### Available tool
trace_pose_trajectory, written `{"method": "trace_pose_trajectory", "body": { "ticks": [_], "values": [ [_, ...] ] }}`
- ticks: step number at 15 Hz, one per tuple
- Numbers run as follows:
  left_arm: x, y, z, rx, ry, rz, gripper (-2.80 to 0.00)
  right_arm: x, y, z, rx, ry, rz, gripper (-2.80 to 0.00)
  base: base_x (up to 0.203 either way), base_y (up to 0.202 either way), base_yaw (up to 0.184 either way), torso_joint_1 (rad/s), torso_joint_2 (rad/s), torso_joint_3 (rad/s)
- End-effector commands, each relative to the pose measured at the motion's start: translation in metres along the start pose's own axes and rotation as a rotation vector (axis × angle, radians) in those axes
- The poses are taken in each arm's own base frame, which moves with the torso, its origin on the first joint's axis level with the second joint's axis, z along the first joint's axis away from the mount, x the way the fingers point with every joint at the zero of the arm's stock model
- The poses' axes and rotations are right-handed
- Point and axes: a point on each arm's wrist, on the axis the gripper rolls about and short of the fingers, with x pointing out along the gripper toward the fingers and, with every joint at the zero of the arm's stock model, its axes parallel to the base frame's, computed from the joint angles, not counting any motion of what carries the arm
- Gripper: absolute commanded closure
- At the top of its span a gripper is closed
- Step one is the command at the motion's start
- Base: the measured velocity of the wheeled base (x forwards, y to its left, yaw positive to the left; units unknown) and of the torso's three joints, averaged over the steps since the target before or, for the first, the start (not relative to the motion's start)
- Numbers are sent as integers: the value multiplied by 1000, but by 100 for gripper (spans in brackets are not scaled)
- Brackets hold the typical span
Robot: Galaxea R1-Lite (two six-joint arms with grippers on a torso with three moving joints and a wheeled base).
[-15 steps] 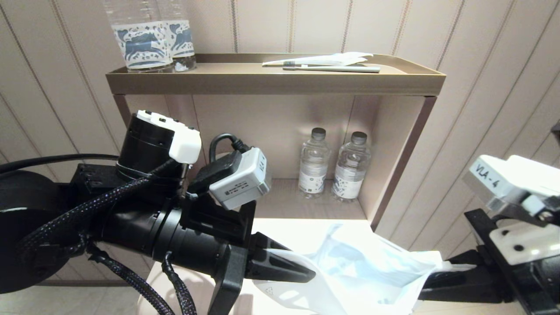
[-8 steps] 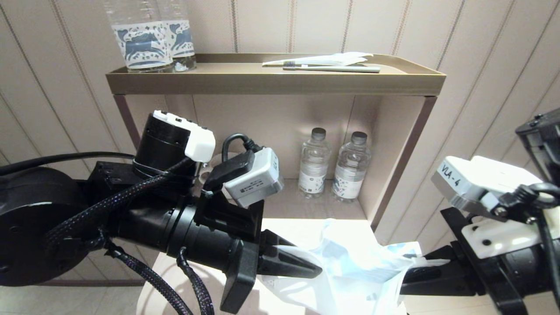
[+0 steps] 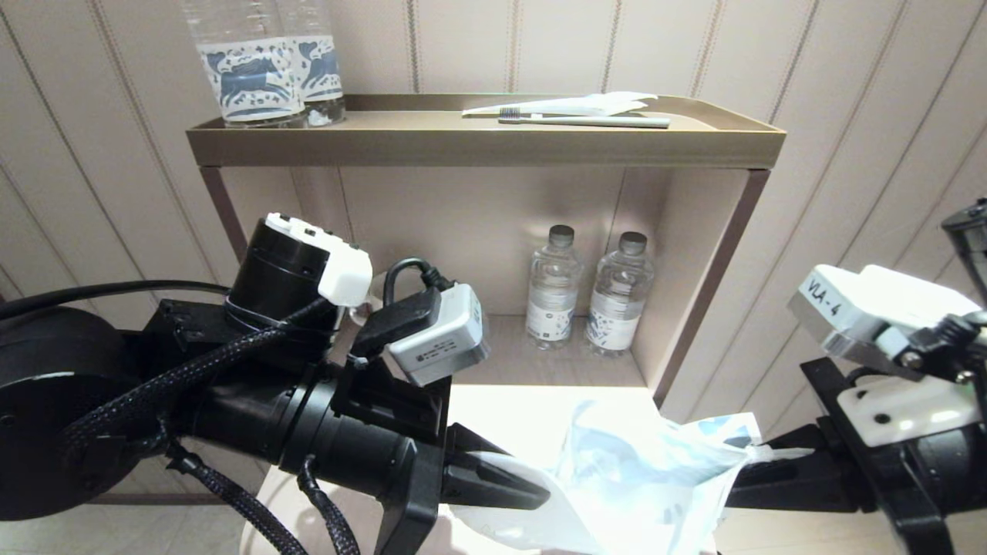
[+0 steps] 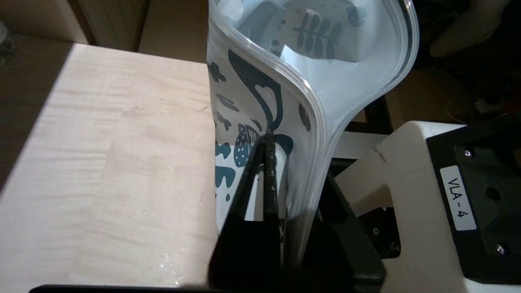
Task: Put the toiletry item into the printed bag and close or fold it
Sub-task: Hand it to the other hand
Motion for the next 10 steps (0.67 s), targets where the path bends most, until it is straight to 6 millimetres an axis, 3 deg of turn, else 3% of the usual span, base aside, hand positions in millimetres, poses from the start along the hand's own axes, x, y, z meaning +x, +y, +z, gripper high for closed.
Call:
{"method": "trace_pose_trajectory", "body": {
  "ticks": [1, 4, 10],
  "values": [
    [-2, -2, 1, 4, 0, 11, -280, -2, 1, 0, -3, -5, -1, 0, 0, 0, 0, 0, 0, 0],
    [-8, -6, -1, -3, 1, 22, -280, -7, -3, -1, 8, -13, -31, 0, 0, 0, 0, 0, 0, 0],
    [-39, -13, -8, -14, -26, 101, -280, -12, -16, -4, 32, -39, -95, 0, 0, 0, 0, 0, 0, 0]
  ]
}}
